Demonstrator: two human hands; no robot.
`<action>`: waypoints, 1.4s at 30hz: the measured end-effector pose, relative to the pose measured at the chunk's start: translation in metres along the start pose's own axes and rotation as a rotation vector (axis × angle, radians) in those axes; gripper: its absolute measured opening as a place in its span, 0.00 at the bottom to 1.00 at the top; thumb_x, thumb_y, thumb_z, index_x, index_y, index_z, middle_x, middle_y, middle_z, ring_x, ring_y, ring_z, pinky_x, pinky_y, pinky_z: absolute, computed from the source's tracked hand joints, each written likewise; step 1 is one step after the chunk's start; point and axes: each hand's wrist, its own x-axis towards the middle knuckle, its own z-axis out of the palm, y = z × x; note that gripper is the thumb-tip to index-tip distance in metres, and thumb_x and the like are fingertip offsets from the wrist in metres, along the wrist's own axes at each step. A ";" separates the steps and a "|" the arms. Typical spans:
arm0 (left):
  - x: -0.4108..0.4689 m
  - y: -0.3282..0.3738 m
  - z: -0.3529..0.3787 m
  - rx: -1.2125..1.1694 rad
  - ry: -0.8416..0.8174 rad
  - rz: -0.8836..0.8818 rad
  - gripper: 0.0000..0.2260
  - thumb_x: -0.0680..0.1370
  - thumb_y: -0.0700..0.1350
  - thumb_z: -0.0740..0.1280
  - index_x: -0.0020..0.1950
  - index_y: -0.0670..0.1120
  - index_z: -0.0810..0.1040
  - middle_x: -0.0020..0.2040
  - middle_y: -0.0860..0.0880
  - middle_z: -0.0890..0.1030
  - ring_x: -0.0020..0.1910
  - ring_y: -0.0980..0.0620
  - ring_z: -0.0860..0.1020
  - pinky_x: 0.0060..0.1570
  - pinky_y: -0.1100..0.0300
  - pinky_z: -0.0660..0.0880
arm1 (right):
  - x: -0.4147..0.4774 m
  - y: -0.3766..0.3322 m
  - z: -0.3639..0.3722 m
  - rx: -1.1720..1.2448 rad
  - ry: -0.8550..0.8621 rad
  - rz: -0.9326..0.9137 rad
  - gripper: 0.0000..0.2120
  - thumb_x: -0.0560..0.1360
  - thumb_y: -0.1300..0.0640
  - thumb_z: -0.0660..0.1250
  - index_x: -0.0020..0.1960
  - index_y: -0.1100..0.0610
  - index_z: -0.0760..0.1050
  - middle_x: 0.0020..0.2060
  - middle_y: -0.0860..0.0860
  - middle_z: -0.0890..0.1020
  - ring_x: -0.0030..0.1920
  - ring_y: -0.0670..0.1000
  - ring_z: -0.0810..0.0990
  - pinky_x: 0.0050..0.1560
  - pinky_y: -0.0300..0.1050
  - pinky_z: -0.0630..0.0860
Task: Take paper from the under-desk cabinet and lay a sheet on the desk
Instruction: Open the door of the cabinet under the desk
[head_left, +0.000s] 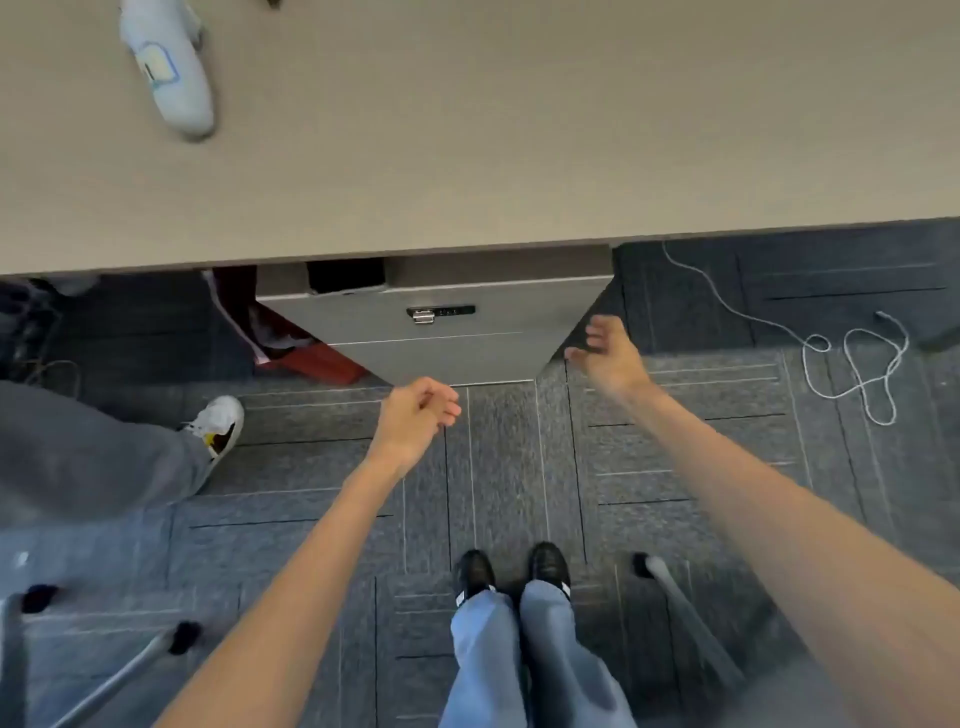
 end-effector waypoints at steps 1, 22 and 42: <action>0.007 -0.006 0.003 -0.025 0.011 0.009 0.08 0.81 0.38 0.59 0.51 0.39 0.77 0.40 0.47 0.80 0.36 0.54 0.76 0.32 0.73 0.72 | 0.009 0.002 0.005 0.016 -0.015 -0.017 0.28 0.74 0.66 0.68 0.70 0.63 0.60 0.58 0.50 0.69 0.58 0.46 0.68 0.58 0.39 0.67; 0.059 -0.046 0.036 -0.520 0.047 -0.408 0.41 0.73 0.55 0.70 0.77 0.53 0.48 0.77 0.43 0.60 0.74 0.38 0.63 0.68 0.38 0.67 | -0.012 0.082 0.028 -0.303 0.009 -0.081 0.04 0.72 0.57 0.71 0.43 0.53 0.75 0.39 0.47 0.82 0.37 0.47 0.80 0.35 0.39 0.77; 0.015 -0.112 0.010 -0.168 0.122 -0.231 0.25 0.80 0.38 0.60 0.75 0.46 0.57 0.60 0.43 0.76 0.56 0.44 0.79 0.41 0.49 0.82 | -0.087 0.129 0.104 -0.344 -0.323 -0.080 0.06 0.77 0.60 0.64 0.44 0.54 0.79 0.36 0.46 0.83 0.38 0.42 0.82 0.43 0.35 0.75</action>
